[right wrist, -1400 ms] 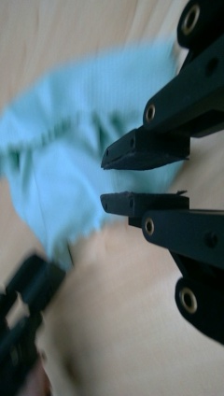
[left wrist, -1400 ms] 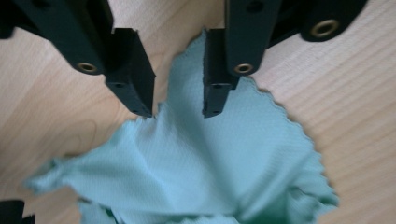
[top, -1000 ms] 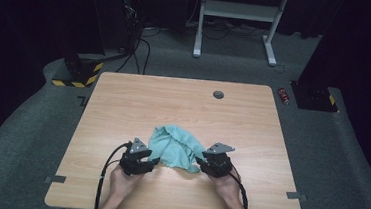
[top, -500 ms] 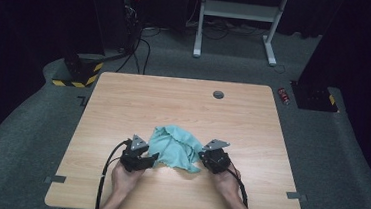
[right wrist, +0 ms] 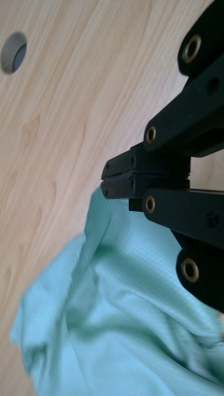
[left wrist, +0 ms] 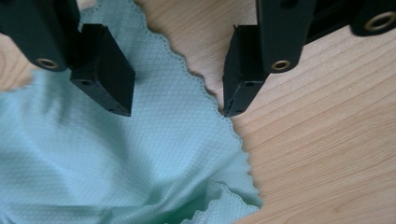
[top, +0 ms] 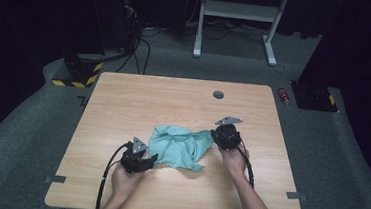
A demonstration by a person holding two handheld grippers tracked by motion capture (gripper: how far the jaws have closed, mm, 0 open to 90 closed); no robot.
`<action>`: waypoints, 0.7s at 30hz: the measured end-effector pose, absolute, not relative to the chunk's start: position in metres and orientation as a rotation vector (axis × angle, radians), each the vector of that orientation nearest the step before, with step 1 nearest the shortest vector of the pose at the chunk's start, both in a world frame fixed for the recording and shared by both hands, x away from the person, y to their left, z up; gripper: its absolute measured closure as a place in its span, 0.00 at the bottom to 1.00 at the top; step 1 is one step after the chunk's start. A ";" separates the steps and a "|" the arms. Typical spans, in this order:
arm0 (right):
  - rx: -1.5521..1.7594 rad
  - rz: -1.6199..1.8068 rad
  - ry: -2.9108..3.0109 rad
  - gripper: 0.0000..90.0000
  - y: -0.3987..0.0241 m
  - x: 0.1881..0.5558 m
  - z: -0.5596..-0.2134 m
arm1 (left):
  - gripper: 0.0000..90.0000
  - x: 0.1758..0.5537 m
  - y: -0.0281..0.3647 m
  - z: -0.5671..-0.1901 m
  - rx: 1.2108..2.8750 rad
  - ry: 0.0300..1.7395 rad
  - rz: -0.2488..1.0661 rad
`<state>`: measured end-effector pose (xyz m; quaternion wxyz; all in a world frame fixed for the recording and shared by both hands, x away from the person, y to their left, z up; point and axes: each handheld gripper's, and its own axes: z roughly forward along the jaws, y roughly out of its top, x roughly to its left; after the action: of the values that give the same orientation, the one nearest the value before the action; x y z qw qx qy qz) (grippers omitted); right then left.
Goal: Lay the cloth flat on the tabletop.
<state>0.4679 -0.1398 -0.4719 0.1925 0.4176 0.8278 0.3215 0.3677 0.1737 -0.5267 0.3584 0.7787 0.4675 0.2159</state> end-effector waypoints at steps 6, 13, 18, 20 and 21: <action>1.265 0.801 2.303 0.99 -0.138 0.494 -0.484 | 0.45 0.369 0.173 -0.527 2.008 1.215 0.557; 1.198 0.909 2.275 0.85 -0.141 0.468 -0.474 | 0.44 0.369 0.174 -0.527 2.008 1.214 0.558; 1.101 0.954 2.367 0.84 -0.137 0.437 -0.479 | 0.44 0.369 0.173 -0.527 2.006 1.218 0.559; 1.110 0.938 2.398 0.82 -0.135 0.431 -0.488 | 0.44 0.369 0.173 -0.527 2.006 1.218 0.559; 1.121 0.932 2.407 0.80 -0.135 0.430 -0.493 | 0.44 0.369 0.173 -0.527 2.006 1.219 0.559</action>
<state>0.4296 -0.1347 -0.4932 0.1632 0.3932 0.8438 0.3266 0.3685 0.1733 -0.5268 0.3564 0.7767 0.4719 0.2167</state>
